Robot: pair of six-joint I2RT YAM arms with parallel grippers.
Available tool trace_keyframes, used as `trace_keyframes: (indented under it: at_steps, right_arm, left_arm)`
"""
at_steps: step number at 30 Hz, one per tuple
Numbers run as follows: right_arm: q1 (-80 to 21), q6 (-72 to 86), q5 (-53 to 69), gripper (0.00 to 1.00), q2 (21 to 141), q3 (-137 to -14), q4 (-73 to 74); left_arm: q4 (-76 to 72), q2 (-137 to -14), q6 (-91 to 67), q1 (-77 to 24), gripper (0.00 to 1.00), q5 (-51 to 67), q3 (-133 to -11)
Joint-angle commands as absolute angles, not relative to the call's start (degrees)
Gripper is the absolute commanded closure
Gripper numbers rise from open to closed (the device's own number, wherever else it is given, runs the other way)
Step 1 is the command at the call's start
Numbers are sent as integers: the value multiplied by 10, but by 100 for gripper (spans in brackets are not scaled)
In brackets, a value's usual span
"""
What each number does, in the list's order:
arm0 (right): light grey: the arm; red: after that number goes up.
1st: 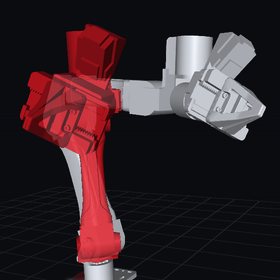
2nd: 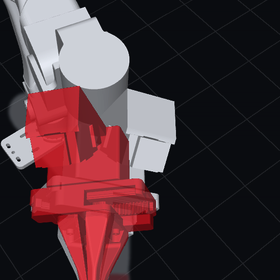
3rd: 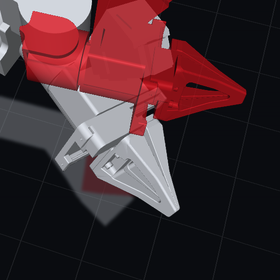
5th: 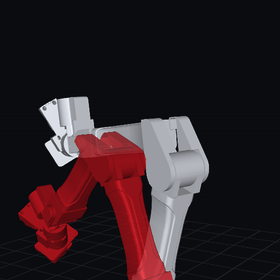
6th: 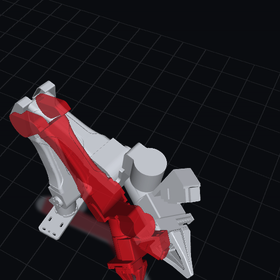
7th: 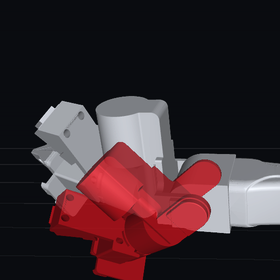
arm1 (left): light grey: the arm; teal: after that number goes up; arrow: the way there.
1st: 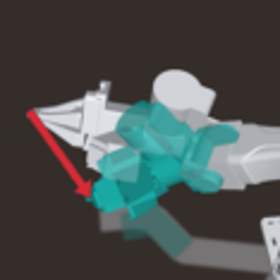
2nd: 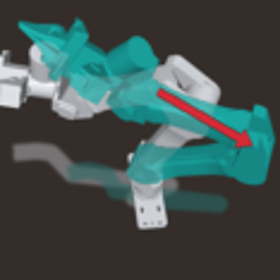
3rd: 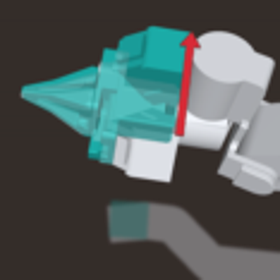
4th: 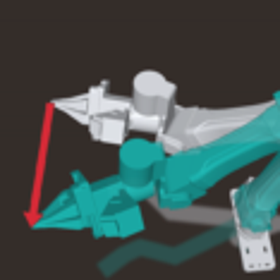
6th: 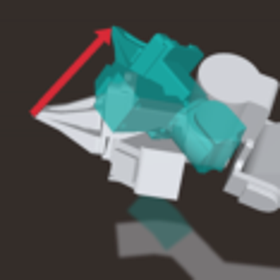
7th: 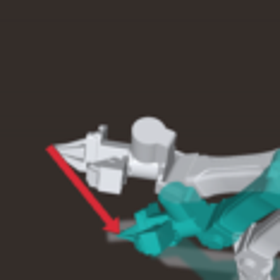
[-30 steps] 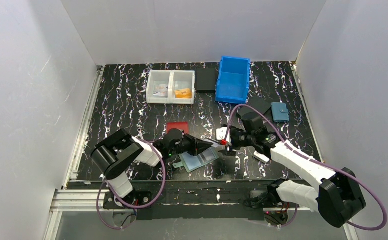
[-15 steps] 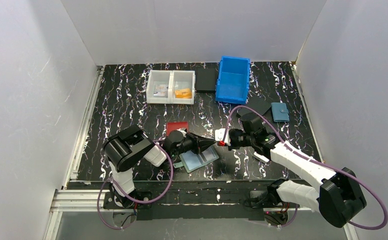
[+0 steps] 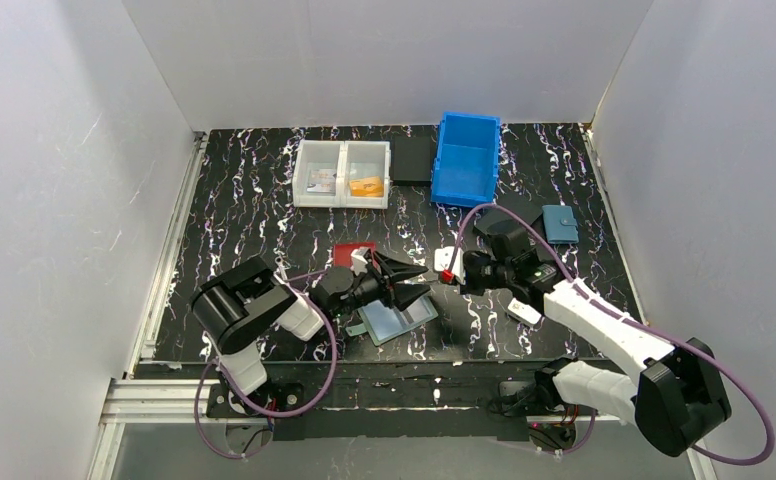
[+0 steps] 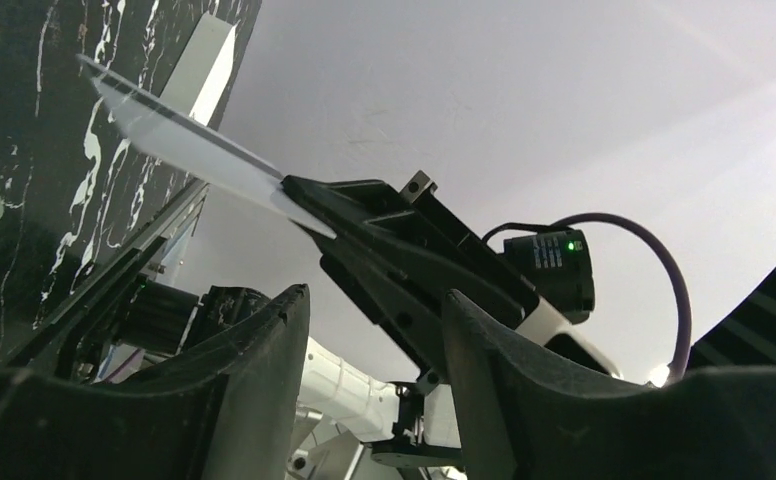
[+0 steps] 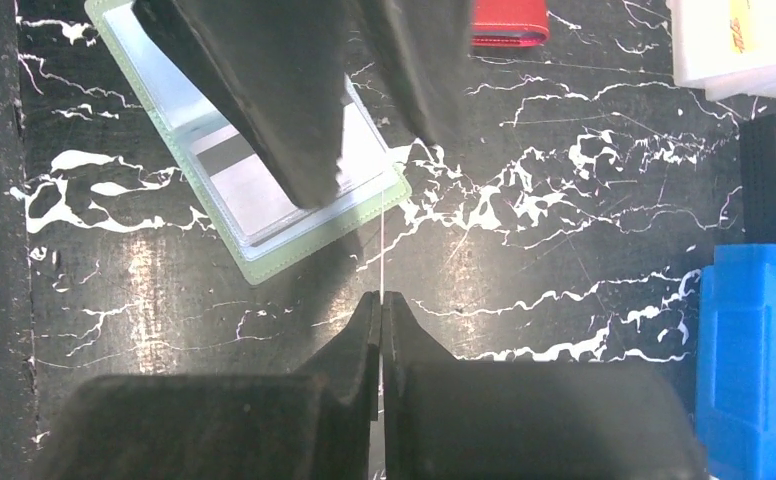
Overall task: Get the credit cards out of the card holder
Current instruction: Remove the credit card from the card holder.
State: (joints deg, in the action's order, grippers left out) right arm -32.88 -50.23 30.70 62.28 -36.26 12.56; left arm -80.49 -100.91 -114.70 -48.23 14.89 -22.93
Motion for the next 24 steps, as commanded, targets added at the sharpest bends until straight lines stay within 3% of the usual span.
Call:
trace_keyframes:
  at_steps: [1, 9, 13, 16, 19, 21, 22, 24]
  right_arm:
    - [-306, -453, 348, 99, 619, -406, 144]
    - [-263, -373, 456, 99, 677, -452, 203]
    - [-260, -396, 497, 99, 731, -488, 269]
    - [-259, -411, 525, 99, 758, -507, 301]
    - [-259, -413, 540, 99, 768, -512, 308]
    - [-259, -413, 549, 99, 772, -514, 311]
    - [-259, -412, 555, 99, 773, -515, 314]
    - [-258, -413, 567, 99, 776, -517, 319]
  left_arm:
    - [-813, -946, -1088, -473, 50, 133, -194]
    - [-675, -759, -902, -438, 53, 174, -138]
    - [-315, -566, -630, -431, 54, 185, -211]
    - [-16, -456, -416, -436, 50, 113, -306]
    - [78, -372, -309, -437, 35, 75, -336]
    - [86, -322, -287, -435, 10, 59, -329]
    - [79, -298, -280, -434, 3, 64, -320]
    - [44, -263, -269, -435, 2, 91, -295]
